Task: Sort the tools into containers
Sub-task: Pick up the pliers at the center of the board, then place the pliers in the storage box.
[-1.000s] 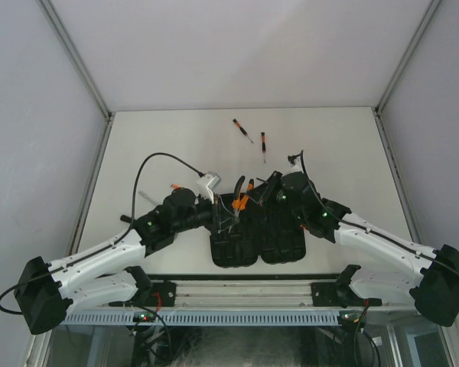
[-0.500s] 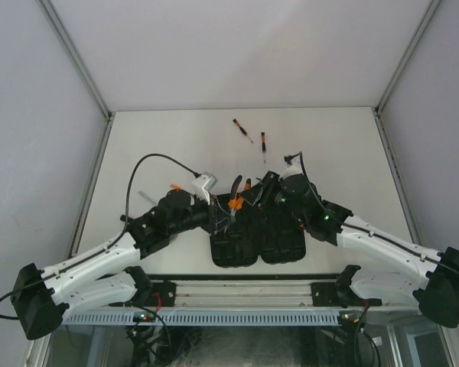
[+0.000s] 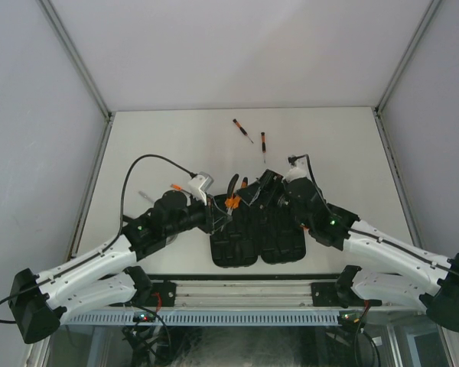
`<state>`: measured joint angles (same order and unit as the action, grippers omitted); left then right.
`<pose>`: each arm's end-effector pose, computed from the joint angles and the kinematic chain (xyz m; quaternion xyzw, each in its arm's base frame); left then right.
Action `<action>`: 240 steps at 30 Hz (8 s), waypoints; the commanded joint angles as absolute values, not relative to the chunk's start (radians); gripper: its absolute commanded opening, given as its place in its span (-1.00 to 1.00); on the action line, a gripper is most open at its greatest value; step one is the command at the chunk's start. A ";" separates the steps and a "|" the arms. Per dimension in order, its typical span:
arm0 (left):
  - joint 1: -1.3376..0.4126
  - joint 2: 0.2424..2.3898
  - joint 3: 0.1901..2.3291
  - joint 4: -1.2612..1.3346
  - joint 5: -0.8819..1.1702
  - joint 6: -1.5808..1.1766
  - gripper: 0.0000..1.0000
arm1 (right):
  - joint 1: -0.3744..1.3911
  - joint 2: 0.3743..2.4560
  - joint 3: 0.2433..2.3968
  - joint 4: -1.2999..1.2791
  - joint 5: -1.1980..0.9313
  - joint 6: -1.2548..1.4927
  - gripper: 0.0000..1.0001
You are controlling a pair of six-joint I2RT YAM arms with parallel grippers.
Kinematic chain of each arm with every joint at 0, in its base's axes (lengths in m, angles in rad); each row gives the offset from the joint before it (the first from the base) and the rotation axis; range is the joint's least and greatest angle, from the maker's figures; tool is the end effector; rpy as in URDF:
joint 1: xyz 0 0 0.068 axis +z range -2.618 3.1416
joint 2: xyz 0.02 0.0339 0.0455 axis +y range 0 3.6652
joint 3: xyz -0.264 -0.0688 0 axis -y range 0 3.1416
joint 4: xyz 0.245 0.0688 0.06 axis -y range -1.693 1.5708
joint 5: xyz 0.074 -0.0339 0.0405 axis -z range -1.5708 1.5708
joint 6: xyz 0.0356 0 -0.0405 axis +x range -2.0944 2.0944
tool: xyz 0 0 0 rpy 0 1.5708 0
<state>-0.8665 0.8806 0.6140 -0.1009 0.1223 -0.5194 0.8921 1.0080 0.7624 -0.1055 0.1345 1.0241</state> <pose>0.1301 -0.1599 0.2711 0.1762 0.8045 -0.3997 0.4025 0.1506 0.1791 0.2978 0.0923 0.8136 0.4358 0.3737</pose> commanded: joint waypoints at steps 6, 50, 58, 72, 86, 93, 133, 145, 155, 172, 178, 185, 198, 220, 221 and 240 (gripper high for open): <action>-0.870 0.869 0.691 -0.058 0.136 -0.483 -0.99 | 0.951 1.055 0.807 -0.026 0.130 1.025 0.65; -0.868 0.837 0.660 -0.090 0.178 -0.499 -0.09 | 0.914 1.022 0.833 -0.241 0.257 0.894 -0.90; -0.868 0.820 0.659 -0.189 -0.012 -0.517 0.12 | 0.798 0.935 0.833 -0.466 0.192 0.761 -0.91; -0.864 0.777 0.594 -0.223 -0.193 -0.597 0.23 | 0.688 1.032 0.853 -0.675 0.027 0.540 -0.97; -0.861 0.774 0.582 -0.229 -0.214 -0.598 0.22 | 0.686 1.231 0.916 -0.761 0.089 0.439 -0.99; -0.861 0.776 0.583 -0.231 -0.211 -0.592 0.22 | 0.686 1.309 0.927 -0.770 0.107 0.423 -0.99; -0.859 0.768 0.571 -0.239 -0.211 -0.601 0.22 | 0.696 1.430 0.928 -0.761 0.229 0.479 0.01; -0.859 0.769 0.572 -0.240 -0.208 -0.603 0.22 | 0.713 1.424 0.928 -0.764 0.241 0.489 0.34; -0.859 0.780 0.571 -0.238 -0.209 -0.601 0.22 | 0.727 1.324 0.928 -0.774 0.246 0.500 -0.08; -0.811 0.922 0.540 -0.178 -0.108 -0.664 0.20 | 0.697 1.323 0.882 -0.773 0.226 0.521 -0.53; -0.792 0.950 0.514 -0.140 -0.075 -0.666 0.19 | 0.691 1.353 0.866 -0.765 0.229 0.530 -0.62; -0.779 0.950 0.506 -0.139 -0.066 -0.667 0.18 | 0.683 1.378 0.851 -0.738 0.217 0.527 -0.70; -0.774 0.951 0.504 -0.136 -0.054 -0.667 0.18 | 0.677 1.433 0.842 -0.741 0.229 0.535 -0.79; -0.764 0.962 0.505 -0.127 -0.043 -0.666 0.18 | 0.661 1.542 0.824 -0.746 0.117 0.516 -0.92; -0.763 0.961 0.504 -0.127 -0.042 -0.665 0.18 | 0.662 1.541 0.821 -0.746 0.116 0.518 -0.93; -0.708 0.946 0.505 -0.153 -0.032 -0.649 0.18 | 0.666 1.242 0.820 -0.704 0.140 0.507 -0.45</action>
